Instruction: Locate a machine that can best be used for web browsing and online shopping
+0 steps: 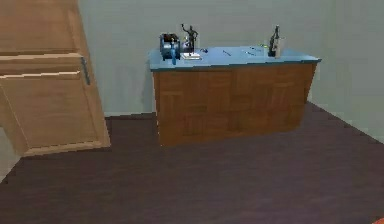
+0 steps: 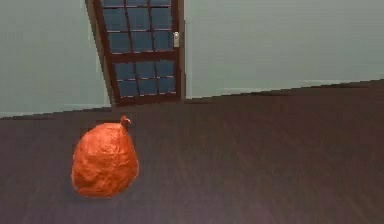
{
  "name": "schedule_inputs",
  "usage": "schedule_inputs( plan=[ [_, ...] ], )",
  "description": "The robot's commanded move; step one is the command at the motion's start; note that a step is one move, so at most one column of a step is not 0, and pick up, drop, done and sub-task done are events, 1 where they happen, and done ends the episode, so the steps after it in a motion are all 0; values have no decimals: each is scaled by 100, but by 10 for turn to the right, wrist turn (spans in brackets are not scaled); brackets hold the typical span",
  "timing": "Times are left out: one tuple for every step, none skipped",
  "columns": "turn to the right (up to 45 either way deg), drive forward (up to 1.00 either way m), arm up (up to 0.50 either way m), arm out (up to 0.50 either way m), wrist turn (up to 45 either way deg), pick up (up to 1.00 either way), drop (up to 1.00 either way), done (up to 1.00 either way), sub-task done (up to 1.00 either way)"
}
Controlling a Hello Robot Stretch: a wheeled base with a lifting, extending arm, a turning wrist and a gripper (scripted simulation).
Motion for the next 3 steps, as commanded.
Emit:
schedule_inputs(
  plan=[
    [0,60,0,0,0,0,0,0,0],
    [-450,0,0,0,0,0,0,0,0],
    [-60,0,0,0,0,0,0,0,0]
  ],
)
